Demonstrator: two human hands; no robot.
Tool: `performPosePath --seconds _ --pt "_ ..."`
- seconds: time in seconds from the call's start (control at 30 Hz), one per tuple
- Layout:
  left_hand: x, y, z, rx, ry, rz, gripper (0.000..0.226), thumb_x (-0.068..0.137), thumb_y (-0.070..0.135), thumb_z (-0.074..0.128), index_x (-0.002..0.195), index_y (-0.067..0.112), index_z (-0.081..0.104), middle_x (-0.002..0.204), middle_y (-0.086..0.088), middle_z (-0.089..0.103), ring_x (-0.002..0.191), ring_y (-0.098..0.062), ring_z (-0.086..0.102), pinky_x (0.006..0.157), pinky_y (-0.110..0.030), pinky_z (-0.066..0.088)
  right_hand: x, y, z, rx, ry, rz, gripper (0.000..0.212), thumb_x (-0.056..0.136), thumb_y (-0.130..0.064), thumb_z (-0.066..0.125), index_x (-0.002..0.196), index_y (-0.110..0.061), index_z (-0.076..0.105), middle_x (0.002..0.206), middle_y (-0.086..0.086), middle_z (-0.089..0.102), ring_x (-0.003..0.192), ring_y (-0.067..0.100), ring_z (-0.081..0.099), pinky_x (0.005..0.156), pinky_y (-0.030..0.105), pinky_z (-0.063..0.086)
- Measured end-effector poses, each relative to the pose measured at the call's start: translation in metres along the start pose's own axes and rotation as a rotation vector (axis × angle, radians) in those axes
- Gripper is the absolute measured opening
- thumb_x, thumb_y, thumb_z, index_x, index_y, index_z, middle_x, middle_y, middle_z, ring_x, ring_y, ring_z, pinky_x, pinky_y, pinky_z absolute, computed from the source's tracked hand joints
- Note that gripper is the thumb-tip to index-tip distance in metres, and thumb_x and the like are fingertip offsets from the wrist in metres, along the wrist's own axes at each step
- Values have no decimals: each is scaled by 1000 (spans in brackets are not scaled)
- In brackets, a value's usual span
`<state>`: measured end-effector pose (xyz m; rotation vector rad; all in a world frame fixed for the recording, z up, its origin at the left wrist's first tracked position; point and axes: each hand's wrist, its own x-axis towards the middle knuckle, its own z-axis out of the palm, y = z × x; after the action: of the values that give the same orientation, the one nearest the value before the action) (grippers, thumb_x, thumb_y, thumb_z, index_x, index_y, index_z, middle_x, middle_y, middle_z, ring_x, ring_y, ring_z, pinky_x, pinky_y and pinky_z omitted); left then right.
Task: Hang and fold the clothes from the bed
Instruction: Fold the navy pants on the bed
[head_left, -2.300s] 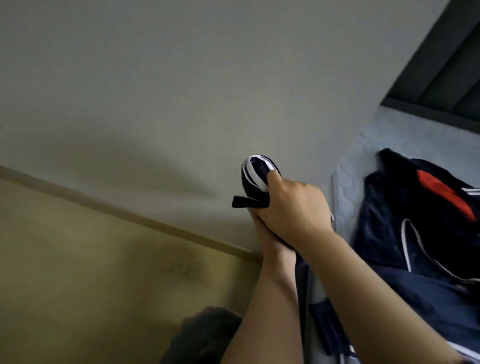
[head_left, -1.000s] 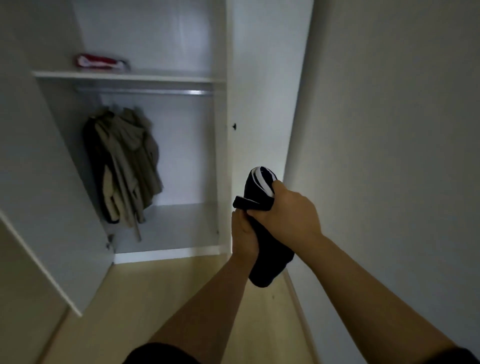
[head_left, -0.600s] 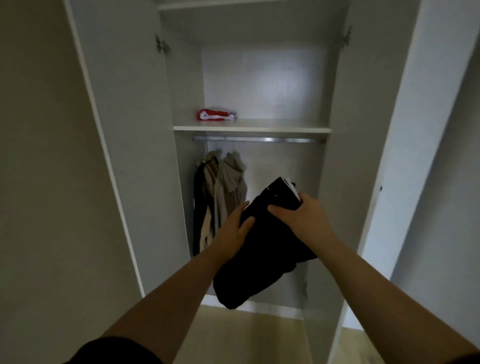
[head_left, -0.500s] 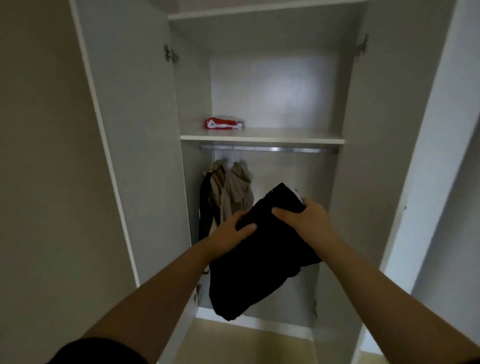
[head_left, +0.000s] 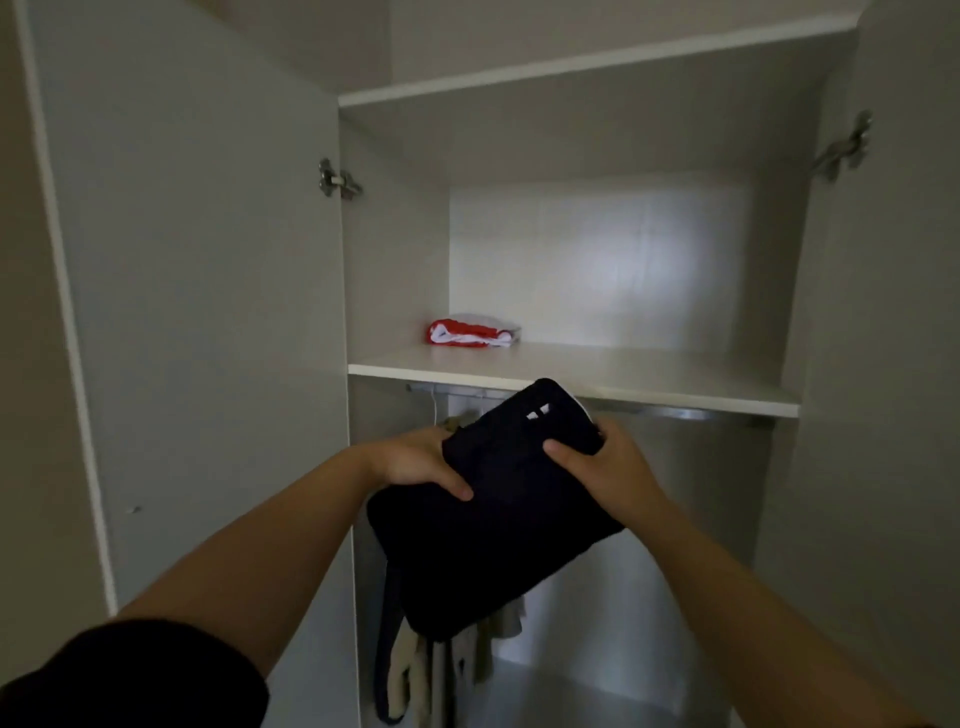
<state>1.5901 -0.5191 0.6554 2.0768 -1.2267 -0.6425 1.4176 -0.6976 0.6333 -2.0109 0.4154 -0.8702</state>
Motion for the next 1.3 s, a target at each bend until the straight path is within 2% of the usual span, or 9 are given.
performPosePath --seconds 0.1,0.23,0.33,0.5,0.7,0.8,0.97,1.13,1.3 --pt "38 10 -27 118 141 28 46 70 19 81 114 22 66 108 4 69 97 -14 65 82 -21 50 52 10 6 -135 38 -95 78 75 -38 77 139 -21 35 138 2 42 126 19 45 101 30 40" --pt "84 34 -55 483 269 112 45 68 24 81 109 18 65 104 2 66 97 -15 62 81 -24 49 115 3 14 -859 35 -584 98 71 -47 75 148 -29 17 159 0 -2 145 25 0 116 43 5" --pt "110 53 -80 679 314 214 45 68 24 80 110 18 64 104 2 66 95 -15 60 89 -33 48 161 -8 17 -1173 -129 -637 102 69 -48 73 150 -25 14 158 6 10 145 27 4 115 53 -1" --pt "150 82 -141 803 428 312 32 68 20 79 96 20 64 91 3 65 85 -14 59 77 -30 48 237 -43 13 -1157 -90 -558 103 63 -55 76 146 -26 21 135 3 44 126 28 40 110 57 14" --pt "216 78 -217 937 704 475 19 75 20 66 91 23 57 80 6 60 75 -17 57 61 -28 41 325 -63 35 -1238 211 -656 62 72 -38 72 123 -19 44 116 5 51 112 28 46 108 51 24" --pt "256 44 -226 1104 832 565 23 74 13 63 95 15 54 84 0 52 76 -22 53 58 -31 35 355 -40 58 -1352 331 -711 65 75 -30 71 131 -17 41 121 9 50 112 30 46 106 50 25" --pt "313 -44 -219 1368 551 531 49 81 14 62 128 11 47 117 -11 53 103 -28 51 79 -37 42 376 35 114 -1439 47 -732 70 78 -29 67 138 -19 33 129 12 41 115 31 40 86 40 34" --pt "340 -107 -233 1328 436 299 51 85 13 59 132 14 39 131 -9 44 116 -27 45 91 -39 44 413 59 146 -1367 -99 -648 69 77 -27 67 137 -25 34 134 13 34 117 34 38 68 35 36" --pt "368 -139 -254 1162 437 -1 59 92 25 47 147 19 25 146 -8 34 134 -28 32 108 -40 30 453 76 168 -1083 -331 -519 81 89 -39 56 152 -21 8 151 14 19 122 34 44 92 36 46"
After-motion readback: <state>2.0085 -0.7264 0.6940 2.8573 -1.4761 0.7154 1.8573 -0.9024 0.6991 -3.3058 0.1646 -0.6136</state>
